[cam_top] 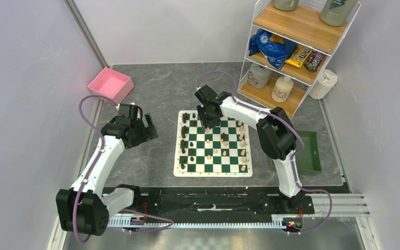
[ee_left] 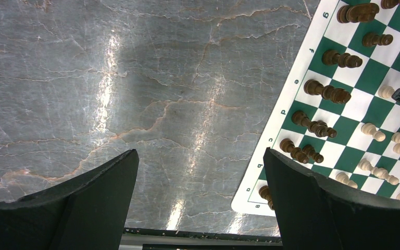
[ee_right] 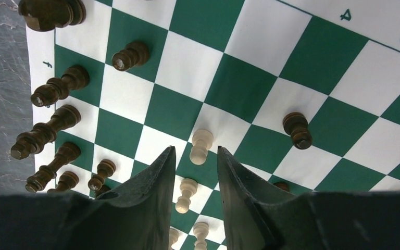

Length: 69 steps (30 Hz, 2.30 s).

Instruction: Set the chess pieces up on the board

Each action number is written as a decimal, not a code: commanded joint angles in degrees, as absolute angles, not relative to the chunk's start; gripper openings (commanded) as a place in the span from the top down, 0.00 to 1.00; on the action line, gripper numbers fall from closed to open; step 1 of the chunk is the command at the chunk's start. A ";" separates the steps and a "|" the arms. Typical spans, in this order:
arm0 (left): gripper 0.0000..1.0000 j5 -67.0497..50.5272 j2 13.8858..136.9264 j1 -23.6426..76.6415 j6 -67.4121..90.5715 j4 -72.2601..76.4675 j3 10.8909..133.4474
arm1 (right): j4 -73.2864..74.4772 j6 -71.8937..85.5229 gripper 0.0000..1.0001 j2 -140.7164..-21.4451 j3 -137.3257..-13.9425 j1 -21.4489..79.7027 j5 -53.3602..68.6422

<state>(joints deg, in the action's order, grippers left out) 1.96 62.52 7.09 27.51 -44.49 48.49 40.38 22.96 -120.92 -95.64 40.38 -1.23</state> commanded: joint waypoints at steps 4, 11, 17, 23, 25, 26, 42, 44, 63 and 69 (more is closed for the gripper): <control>0.03 2.30 61.90 6.86 26.50 -44.39 50.63 | 40.87 23.60 0.61 -121.32 -97.50 40.91 -1.32; 0.03 2.19 62.02 6.86 26.46 -44.38 50.63 | 41.48 23.82 0.64 -121.94 -97.43 40.96 -1.48; 0.03 2.29 62.02 6.86 26.39 -44.39 50.63 | 41.50 23.61 0.68 -122.28 -97.62 41.01 -1.42; 0.03 2.35 62.10 6.86 26.49 -44.39 50.63 | 41.47 23.47 0.77 -122.02 -97.98 41.03 -1.24; 0.03 2.35 62.07 6.86 26.47 -44.39 50.63 | 41.57 23.30 0.82 -121.49 -98.05 41.00 -1.56; 0.03 2.37 62.10 6.86 26.47 -44.35 50.63 | 41.54 23.16 0.83 -120.98 -98.01 41.04 -1.83; 0.03 2.11 62.28 6.86 26.49 -44.36 50.63 | 40.57 22.83 0.85 -108.11 -87.35 30.34 -4.57; 0.03 2.09 62.34 6.86 26.51 -44.38 50.63 | 40.35 22.85 0.85 -108.39 -86.76 29.11 -3.92; 0.03 2.11 62.47 6.90 26.54 -44.39 50.65 | 39.11 23.54 0.85 -114.41 -86.04 26.90 -4.73; 0.03 2.11 62.46 6.86 26.46 -44.38 50.63 | 38.87 23.25 0.84 -115.02 -86.22 26.89 -5.94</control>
